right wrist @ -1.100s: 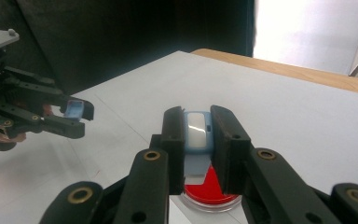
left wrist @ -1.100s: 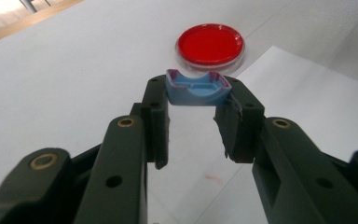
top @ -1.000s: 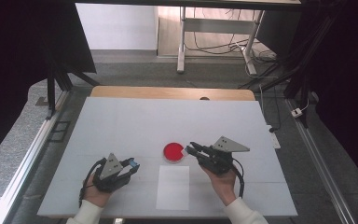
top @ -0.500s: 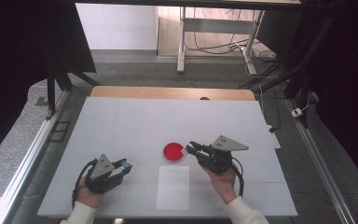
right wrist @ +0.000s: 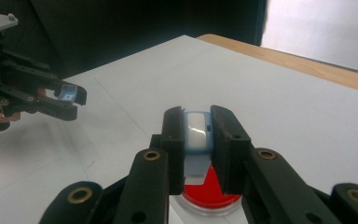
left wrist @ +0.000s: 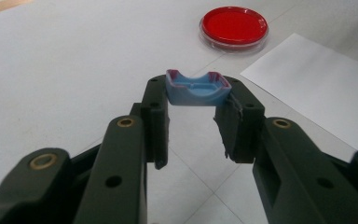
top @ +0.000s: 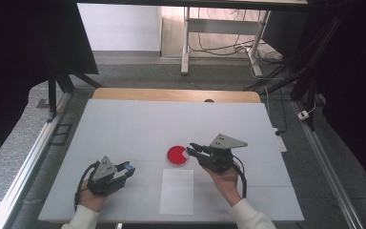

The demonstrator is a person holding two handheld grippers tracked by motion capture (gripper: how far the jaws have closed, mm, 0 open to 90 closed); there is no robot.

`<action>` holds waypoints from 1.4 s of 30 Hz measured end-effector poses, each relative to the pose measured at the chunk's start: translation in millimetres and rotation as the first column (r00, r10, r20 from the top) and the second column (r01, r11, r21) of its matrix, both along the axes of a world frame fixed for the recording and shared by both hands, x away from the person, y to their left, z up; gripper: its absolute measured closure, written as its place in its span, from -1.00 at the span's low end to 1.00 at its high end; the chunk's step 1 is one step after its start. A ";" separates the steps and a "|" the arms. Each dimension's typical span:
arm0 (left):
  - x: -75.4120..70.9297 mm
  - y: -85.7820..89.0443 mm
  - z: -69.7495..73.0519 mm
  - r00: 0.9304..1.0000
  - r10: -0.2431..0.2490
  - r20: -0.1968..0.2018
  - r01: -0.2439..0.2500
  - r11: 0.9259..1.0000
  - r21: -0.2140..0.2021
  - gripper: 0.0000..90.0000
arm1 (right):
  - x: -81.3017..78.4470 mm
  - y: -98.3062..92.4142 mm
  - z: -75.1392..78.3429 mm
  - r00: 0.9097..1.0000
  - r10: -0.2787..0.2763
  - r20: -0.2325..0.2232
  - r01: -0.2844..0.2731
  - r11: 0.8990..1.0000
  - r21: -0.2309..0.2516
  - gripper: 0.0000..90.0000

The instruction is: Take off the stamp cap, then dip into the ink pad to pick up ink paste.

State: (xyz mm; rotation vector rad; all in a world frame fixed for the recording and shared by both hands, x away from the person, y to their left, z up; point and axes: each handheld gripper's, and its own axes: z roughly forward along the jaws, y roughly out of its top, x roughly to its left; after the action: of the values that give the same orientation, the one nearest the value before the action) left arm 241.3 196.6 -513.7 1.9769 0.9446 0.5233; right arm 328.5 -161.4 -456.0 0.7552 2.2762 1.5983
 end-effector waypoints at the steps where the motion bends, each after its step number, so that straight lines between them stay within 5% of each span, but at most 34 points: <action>1: -0.1 0.6 0.1 1.000 0.001 0.000 -0.001 1.000 -0.001 0.44 | 1.6 1.5 1.0 1.000 0.002 -0.002 -0.002 1.000 -0.002 0.67; 26: 1.6 0.1 0.4 1.000 -0.002 -0.008 0.002 1.000 -0.010 0.44 | 23.4 31.6 -7.3 0.999 0.046 -0.027 -0.047 0.997 -0.060 0.67; 42: 0.9 -2.6 1.5 1.000 -0.003 -0.006 0.003 1.000 0.002 0.44 | 33.1 37.7 -21.9 0.998 0.023 -0.052 -0.031 0.988 -0.149 0.67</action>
State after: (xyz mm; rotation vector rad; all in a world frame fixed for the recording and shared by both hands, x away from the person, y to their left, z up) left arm 242.1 194.0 -512.2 1.9821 0.9453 0.5173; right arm 361.6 -123.7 -477.9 0.7368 2.4192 1.4149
